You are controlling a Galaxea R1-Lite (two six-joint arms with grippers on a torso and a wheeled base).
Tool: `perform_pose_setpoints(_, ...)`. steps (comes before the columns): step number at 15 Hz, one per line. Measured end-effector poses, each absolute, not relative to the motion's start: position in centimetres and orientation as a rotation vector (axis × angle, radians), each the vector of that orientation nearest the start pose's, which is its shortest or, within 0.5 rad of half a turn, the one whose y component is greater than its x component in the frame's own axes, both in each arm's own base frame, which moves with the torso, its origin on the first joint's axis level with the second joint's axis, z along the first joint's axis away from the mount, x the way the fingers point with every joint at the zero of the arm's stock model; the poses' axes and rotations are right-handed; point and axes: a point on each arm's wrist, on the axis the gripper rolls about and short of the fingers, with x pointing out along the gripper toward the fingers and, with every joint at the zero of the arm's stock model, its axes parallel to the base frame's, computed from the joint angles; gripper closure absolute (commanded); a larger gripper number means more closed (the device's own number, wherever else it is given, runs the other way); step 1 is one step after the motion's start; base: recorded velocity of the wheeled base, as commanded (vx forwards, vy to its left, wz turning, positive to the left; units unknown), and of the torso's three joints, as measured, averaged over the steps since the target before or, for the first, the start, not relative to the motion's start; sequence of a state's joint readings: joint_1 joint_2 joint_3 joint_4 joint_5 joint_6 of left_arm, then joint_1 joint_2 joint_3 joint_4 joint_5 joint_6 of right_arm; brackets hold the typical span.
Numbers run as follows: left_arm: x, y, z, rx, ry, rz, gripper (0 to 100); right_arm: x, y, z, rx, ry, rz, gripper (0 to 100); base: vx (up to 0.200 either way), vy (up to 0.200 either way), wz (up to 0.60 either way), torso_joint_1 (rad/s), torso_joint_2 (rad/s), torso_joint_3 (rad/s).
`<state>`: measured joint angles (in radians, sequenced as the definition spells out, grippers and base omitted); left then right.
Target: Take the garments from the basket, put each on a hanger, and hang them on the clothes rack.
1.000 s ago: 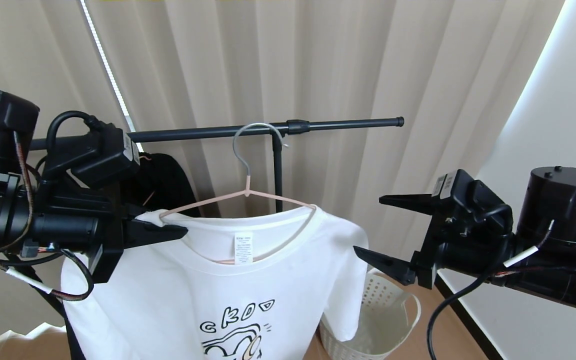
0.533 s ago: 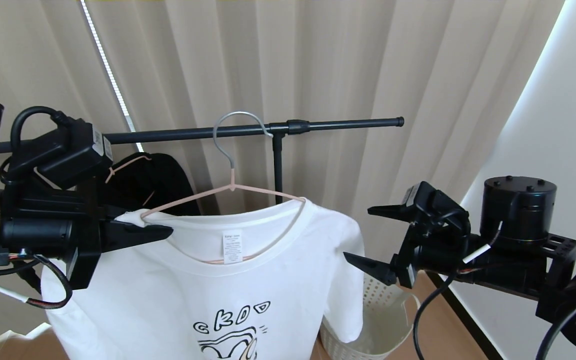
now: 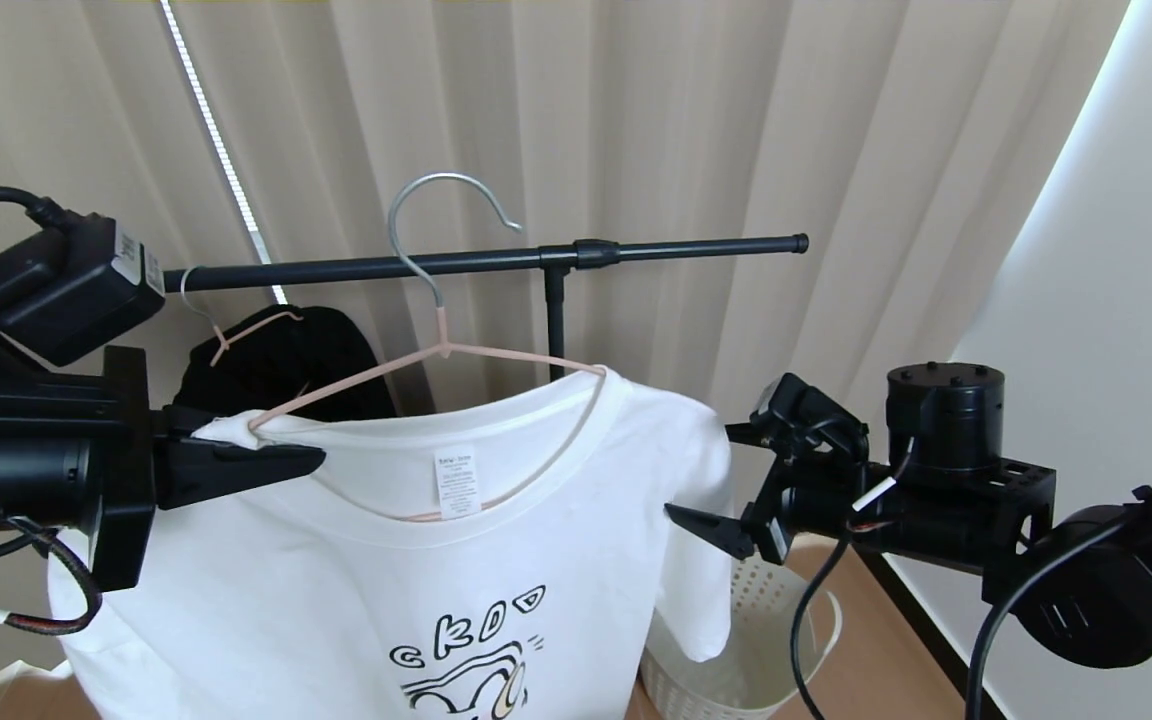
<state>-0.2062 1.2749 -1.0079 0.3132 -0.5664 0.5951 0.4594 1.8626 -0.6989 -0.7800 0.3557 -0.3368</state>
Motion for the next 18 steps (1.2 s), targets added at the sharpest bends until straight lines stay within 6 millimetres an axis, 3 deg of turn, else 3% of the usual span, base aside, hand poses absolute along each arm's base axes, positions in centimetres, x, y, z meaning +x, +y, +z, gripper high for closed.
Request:
perform_pose_setpoints(1,17.6,-4.9,26.0,0.443,0.338,-0.896,100,28.4,14.7,11.8,-0.331,0.257,0.858,100,0.0,0.0,0.0,0.0,0.0,0.0)
perform_pose_setpoints(18,15.4,-3.7,26.0,0.395,0.333,-0.835,100,30.6,12.1,13.0,-0.309,0.222,0.753,100,0.0,0.0,0.0,0.0,0.0,0.0)
